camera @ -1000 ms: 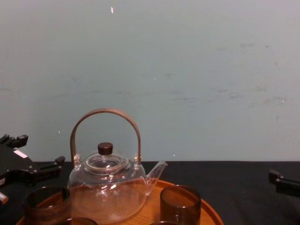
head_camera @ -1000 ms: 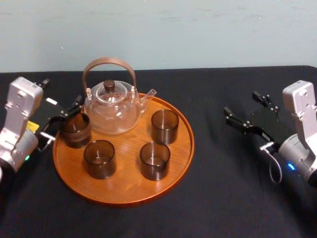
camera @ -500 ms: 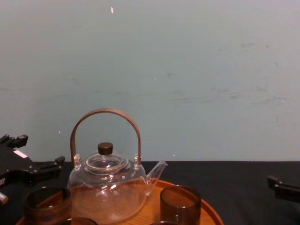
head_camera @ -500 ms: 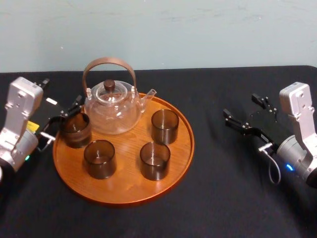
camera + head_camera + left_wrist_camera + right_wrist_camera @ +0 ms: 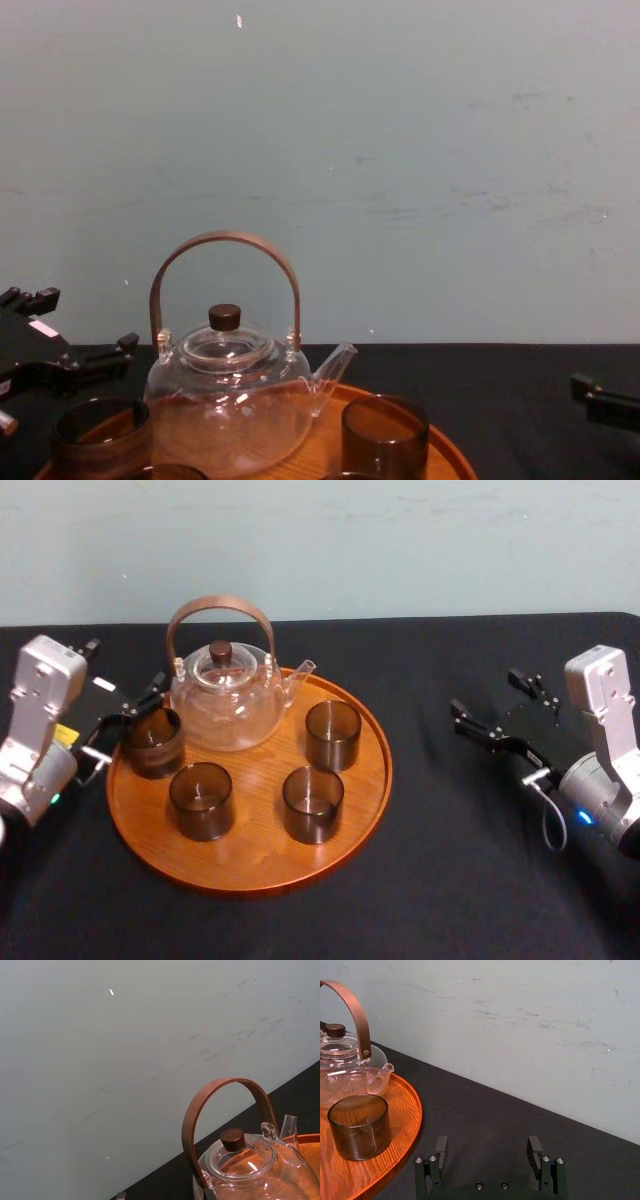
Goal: Pick up the glass from the table and place it on the tray.
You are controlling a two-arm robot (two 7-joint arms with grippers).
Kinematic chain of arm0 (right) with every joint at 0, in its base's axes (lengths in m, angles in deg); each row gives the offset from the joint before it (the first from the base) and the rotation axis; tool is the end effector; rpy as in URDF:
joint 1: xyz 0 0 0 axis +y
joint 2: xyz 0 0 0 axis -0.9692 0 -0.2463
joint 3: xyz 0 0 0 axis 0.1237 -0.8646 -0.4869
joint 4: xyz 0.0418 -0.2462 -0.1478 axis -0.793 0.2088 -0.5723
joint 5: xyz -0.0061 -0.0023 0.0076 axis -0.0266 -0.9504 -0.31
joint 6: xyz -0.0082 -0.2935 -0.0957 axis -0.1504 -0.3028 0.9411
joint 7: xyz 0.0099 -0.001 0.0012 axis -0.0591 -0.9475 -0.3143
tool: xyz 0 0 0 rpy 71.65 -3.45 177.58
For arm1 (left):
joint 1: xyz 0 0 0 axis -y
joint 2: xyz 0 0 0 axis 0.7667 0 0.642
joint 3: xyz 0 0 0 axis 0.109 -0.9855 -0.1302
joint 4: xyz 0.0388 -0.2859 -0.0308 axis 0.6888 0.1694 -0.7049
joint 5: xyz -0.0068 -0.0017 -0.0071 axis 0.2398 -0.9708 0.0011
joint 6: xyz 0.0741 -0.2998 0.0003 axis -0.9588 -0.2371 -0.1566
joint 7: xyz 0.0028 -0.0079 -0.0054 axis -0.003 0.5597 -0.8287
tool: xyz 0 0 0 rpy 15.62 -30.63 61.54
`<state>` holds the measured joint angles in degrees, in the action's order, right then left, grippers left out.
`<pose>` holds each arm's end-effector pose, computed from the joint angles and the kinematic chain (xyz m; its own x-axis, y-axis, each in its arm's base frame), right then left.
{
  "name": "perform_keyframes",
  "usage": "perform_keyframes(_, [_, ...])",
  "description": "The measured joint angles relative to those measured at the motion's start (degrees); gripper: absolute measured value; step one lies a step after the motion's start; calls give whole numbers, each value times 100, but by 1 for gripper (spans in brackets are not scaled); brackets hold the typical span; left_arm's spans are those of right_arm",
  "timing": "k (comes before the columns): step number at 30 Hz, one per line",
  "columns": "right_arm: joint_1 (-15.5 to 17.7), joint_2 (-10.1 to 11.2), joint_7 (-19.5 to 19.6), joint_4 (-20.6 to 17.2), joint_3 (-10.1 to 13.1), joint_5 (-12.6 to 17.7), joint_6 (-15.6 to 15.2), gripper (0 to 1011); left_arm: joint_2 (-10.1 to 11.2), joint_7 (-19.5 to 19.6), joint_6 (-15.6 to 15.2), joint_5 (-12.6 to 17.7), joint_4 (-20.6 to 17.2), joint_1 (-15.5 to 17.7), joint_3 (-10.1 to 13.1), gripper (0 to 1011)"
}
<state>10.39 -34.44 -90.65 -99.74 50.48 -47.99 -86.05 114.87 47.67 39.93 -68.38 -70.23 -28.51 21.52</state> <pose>0.3375 -0.0629 -0.3073 0.4154 -0.8885 0.1947 0.9091 0.3981 -0.1231 0.3581 0.0828 -0.3023 0.2922 0.8803 0.3739 -0.9553 0.2872 0.0702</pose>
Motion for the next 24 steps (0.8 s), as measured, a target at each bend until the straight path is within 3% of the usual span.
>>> perform_keyframes(24, [0, 6, 0, -7, -5, 10, 1, 1002, 0, 0, 0, 0, 0, 0, 0, 1001])
